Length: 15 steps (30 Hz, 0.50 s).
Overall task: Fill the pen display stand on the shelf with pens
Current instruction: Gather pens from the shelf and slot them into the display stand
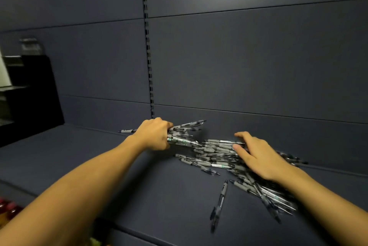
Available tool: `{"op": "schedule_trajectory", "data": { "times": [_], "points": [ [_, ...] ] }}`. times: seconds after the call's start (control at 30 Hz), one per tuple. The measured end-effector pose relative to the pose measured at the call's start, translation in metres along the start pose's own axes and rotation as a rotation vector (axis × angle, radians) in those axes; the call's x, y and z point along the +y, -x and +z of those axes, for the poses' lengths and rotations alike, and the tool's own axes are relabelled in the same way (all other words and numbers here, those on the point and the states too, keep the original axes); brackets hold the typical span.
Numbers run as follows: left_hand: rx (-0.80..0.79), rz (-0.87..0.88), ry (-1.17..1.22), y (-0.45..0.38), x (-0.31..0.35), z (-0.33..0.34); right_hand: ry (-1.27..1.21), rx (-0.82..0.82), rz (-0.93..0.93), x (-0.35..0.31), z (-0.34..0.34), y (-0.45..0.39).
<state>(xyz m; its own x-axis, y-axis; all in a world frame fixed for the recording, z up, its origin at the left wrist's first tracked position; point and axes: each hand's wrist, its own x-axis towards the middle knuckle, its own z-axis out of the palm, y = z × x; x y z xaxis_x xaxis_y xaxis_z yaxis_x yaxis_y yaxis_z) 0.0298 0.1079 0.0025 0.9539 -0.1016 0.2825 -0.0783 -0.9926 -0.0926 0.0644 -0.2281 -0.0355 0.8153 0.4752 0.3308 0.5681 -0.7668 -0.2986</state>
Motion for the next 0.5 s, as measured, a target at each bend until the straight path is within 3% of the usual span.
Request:
{"op": "schedule_trajectory", "data": {
  "times": [0.5],
  "points": [
    [0.025,-0.234,-0.11,0.144,-0.198,-0.046,0.109,-0.057,-0.204,-0.209,0.064,-0.082]
  ]
}}
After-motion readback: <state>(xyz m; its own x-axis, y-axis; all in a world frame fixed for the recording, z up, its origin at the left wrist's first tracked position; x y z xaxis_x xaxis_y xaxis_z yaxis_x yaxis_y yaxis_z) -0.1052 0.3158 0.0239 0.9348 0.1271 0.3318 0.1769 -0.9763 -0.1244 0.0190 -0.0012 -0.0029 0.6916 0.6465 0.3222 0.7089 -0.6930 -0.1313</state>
